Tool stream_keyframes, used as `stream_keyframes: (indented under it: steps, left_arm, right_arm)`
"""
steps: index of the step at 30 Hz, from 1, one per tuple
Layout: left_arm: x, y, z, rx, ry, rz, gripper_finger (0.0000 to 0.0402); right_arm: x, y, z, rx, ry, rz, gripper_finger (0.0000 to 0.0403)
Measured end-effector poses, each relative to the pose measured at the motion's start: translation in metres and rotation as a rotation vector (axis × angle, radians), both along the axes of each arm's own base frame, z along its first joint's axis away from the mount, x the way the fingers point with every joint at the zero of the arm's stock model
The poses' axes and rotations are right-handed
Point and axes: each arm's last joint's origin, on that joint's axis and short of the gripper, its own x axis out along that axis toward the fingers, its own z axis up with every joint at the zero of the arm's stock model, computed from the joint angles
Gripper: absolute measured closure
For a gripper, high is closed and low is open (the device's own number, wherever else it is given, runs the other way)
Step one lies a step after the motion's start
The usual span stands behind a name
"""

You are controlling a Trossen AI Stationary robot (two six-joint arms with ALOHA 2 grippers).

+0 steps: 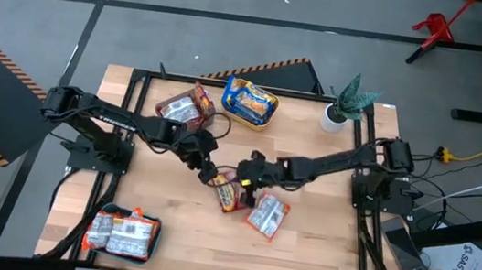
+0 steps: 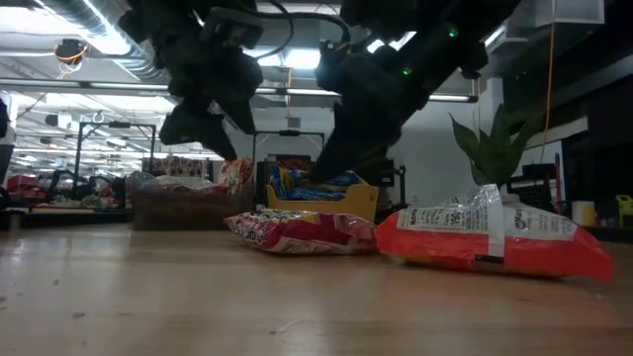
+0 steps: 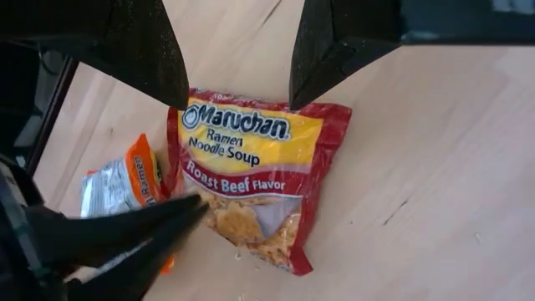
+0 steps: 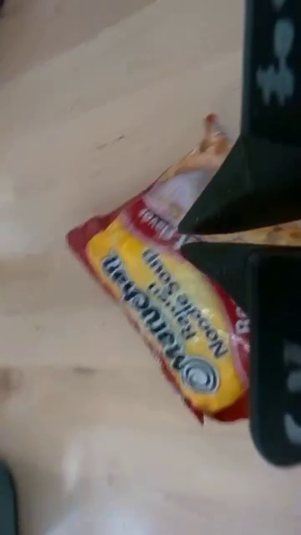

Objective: Sort Maruchan noodles
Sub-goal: Put the red noodle pack into the gray bin

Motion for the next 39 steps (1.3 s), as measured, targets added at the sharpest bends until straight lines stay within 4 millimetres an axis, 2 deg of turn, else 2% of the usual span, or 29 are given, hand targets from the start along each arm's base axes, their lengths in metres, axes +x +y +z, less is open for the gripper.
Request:
stream_keyframes:
  steps: [5,13,19,25,29,32,35,39]
  left_arm:
    - [0.0,-0.004,0.0,-0.031,0.006,0.048,0.02]
    - [0.001,-0.013,0.001,-0.057,0.0,0.12,0.02]
    - [0.001,-0.013,0.001,-0.074,0.001,0.224,0.02]
    - [0.002,-0.013,0.002,-0.084,-0.012,0.271,0.02]
    - [0.003,-0.013,0.002,-0.079,-0.021,0.26,0.02]
    - [0.003,-0.013,0.003,-0.07,-0.026,0.246,0.02]
    - [0.003,-0.013,0.002,-0.074,-0.021,0.228,0.02]
    - [0.003,-0.014,0.002,-0.087,-0.02,0.2,0.02]
  right_arm:
    - [0.004,-0.023,0.001,-0.022,-0.015,0.062,0.0401]
    - [0.008,-0.038,-0.023,-0.057,0.038,0.141,0.0399]
    - [0.001,-0.048,-0.028,-0.097,0.145,0.045,0.0398]
    - [-0.014,-0.043,-0.037,-0.036,0.325,0.005,0.0398]
    - [-0.022,-0.034,-0.033,-0.002,0.381,-0.027,0.0398]
    - [-0.018,-0.028,-0.018,-0.007,0.278,0.01,0.0398]
    - [-0.008,-0.027,0.005,0.0,0.087,0.062,0.0398]
    - [0.003,-0.03,0.007,0.03,-0.034,0.109,0.0398]
